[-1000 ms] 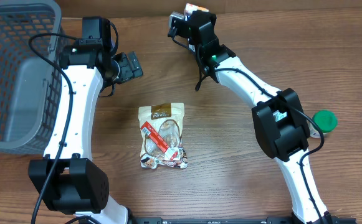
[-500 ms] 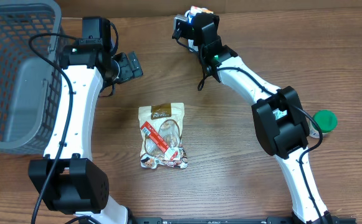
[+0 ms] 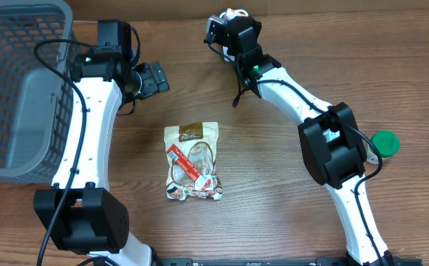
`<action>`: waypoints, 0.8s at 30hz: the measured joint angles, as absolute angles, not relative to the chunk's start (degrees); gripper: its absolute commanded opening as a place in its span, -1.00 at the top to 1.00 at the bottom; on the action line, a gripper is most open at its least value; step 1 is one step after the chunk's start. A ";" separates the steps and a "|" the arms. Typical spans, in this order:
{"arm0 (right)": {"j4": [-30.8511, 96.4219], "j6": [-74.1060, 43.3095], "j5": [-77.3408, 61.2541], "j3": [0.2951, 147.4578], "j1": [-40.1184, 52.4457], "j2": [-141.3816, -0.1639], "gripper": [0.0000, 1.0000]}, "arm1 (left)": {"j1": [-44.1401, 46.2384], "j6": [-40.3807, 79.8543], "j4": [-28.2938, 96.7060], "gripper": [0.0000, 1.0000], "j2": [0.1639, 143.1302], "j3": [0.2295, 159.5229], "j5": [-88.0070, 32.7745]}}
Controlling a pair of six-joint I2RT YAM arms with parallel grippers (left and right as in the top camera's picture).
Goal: Scan the item barcode
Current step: 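Move the Kleenex pack right and lower it onto the wipes pack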
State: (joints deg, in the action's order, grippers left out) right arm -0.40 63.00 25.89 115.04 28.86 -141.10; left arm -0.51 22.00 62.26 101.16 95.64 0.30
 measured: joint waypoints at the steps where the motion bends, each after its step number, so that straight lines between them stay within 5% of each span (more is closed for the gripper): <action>1: -0.34 61.32 26.24 115.04 28.88 -141.10 0.93 | -0.51 22.00 62.26 -0.99 101.16 95.64 0.27; 12: 16.03 40.60 31.00 114.85 29.30 -134.85 0.93 | -0.51 22.02 62.28 -0.99 101.16 95.64 0.27; 24: 74.41 4.25 15.86 116.31 21.54 -106.76 0.92 | -0.51 22.02 62.24 -1.00 101.16 95.64 0.27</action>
State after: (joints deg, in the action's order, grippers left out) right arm 74.41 4.25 15.86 116.31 21.54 -106.76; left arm -0.51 22.02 62.24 101.16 95.64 0.27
